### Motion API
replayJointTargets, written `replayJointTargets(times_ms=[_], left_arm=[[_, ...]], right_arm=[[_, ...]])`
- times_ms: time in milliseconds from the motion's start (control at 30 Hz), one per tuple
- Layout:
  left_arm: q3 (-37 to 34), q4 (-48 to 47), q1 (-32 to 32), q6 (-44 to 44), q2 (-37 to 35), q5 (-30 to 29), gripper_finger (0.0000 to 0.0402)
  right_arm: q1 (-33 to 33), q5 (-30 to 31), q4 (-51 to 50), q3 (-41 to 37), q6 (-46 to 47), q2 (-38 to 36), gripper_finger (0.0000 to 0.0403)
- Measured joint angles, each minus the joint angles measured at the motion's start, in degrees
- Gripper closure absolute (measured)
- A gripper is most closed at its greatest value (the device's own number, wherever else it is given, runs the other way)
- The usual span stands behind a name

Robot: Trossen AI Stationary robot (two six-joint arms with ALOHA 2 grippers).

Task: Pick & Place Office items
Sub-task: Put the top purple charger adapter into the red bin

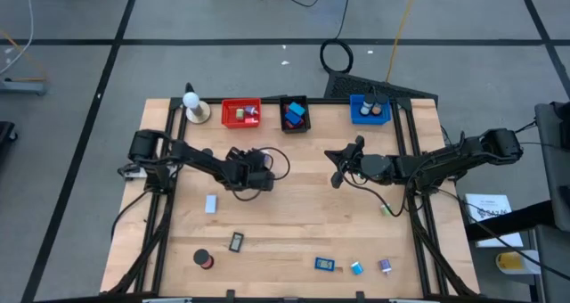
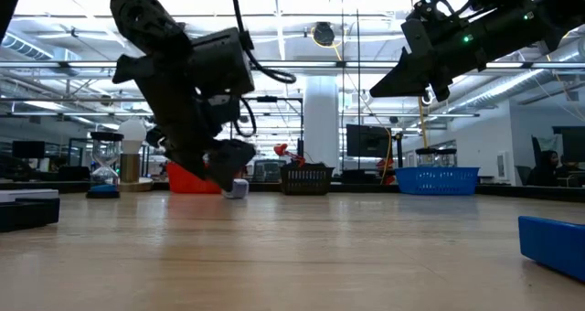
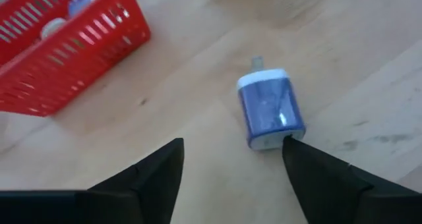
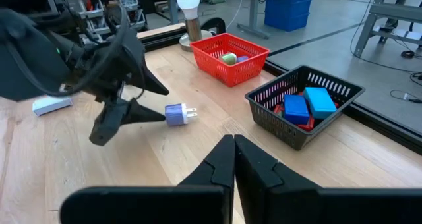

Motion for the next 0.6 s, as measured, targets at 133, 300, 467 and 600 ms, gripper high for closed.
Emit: replayJointTargets(times_ms=[133, 300, 467, 600], left_arm=[[0.00, 0.82, 0.00, -1.14, -2.41, 0.03, 0.0166], [0.02, 3.94, 0.39, -3.38, -3.49, 2.84, 0.0168], [0.02, 6.70, 1.64, -3.95, -2.08, 3.58, 0.0143], [0.00, 9.56, 2.55, -3.16, -0.82, 4.03, 0.0117]], right_arm=[[0.00, -0.02, -0.12, 0.02, 0.02, 0.02, 0.0402], [0.02, -1.48, 0.16, 0.04, 0.02, 0.02, 0.0402], [0.37, -1.47, 0.27, 0.04, 0.03, 0.02, 0.0402], [0.37, -1.44, 0.27, 0.04, 0.02, 0.02, 0.0402]])
